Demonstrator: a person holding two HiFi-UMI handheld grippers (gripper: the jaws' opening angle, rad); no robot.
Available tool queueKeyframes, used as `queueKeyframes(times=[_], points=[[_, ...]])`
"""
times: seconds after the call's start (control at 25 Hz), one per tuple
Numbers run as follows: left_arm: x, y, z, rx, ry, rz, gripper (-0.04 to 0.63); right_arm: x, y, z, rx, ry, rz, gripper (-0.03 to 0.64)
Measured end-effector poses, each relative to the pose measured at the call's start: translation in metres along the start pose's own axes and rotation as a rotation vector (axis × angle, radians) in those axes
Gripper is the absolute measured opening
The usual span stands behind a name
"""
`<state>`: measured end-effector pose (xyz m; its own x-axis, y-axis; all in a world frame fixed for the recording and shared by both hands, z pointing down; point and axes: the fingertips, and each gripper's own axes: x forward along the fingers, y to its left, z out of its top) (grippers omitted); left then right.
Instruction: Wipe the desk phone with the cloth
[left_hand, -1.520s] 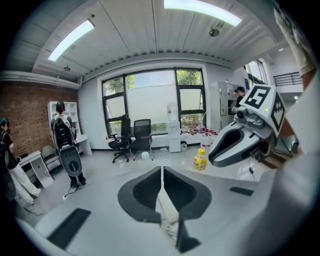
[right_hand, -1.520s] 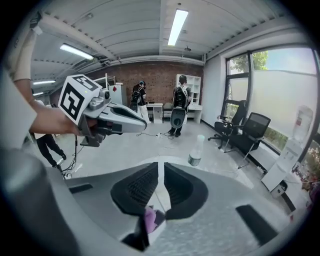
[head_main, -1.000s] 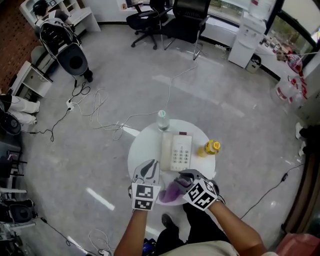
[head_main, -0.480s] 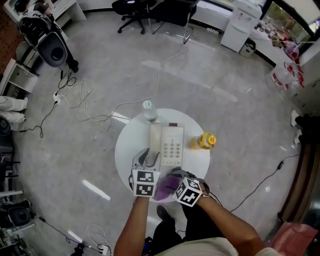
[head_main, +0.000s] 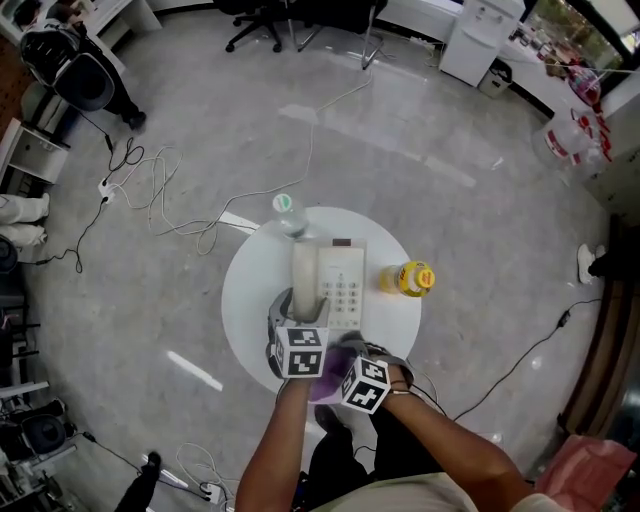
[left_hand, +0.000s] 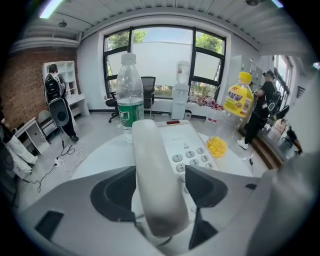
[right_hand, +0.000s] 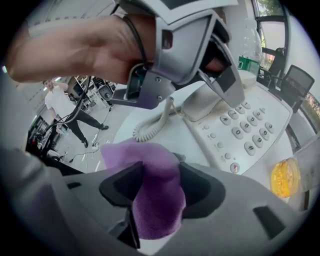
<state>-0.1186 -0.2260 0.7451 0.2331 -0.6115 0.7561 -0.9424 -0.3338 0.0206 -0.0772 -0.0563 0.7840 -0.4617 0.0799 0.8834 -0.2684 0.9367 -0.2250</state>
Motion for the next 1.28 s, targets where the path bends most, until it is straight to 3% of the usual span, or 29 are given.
queueKeyframes(times=[0.12, 0.32, 0.72, 0.92, 1.04, 1.12, 1.28], points=[[0.006, 0.001, -0.008, -0.006, 0.027, 0.016, 0.285, 0.004, 0.0, -0.001, 0.022, -0.011, -0.004, 0.2], [0.006, 0.006, -0.007, -0.027, 0.016, 0.024, 0.258, 0.004, 0.001, 0.0, 0.076, -0.021, 0.013, 0.083], [-0.019, 0.008, 0.005, -0.173, -0.026, -0.087, 0.226, -0.022, 0.004, 0.006, 0.234, -0.13, 0.044, 0.069], [-0.044, 0.009, 0.007, -0.315, -0.096, -0.166, 0.221, -0.055, -0.011, 0.018, 0.417, -0.303, 0.046, 0.069], [-0.059, 0.018, 0.007, -0.479, -0.147, -0.22, 0.221, -0.079, -0.03, 0.029, 0.535, -0.419, 0.029, 0.069], [-0.069, 0.021, 0.008, -0.577, -0.191, -0.271, 0.221, -0.092, -0.043, 0.034, 0.588, -0.485, 0.006, 0.069], [-0.099, 0.017, 0.022, -0.691, -0.299, -0.405, 0.221, -0.116, -0.066, 0.054, 0.701, -0.642, 0.0, 0.069]])
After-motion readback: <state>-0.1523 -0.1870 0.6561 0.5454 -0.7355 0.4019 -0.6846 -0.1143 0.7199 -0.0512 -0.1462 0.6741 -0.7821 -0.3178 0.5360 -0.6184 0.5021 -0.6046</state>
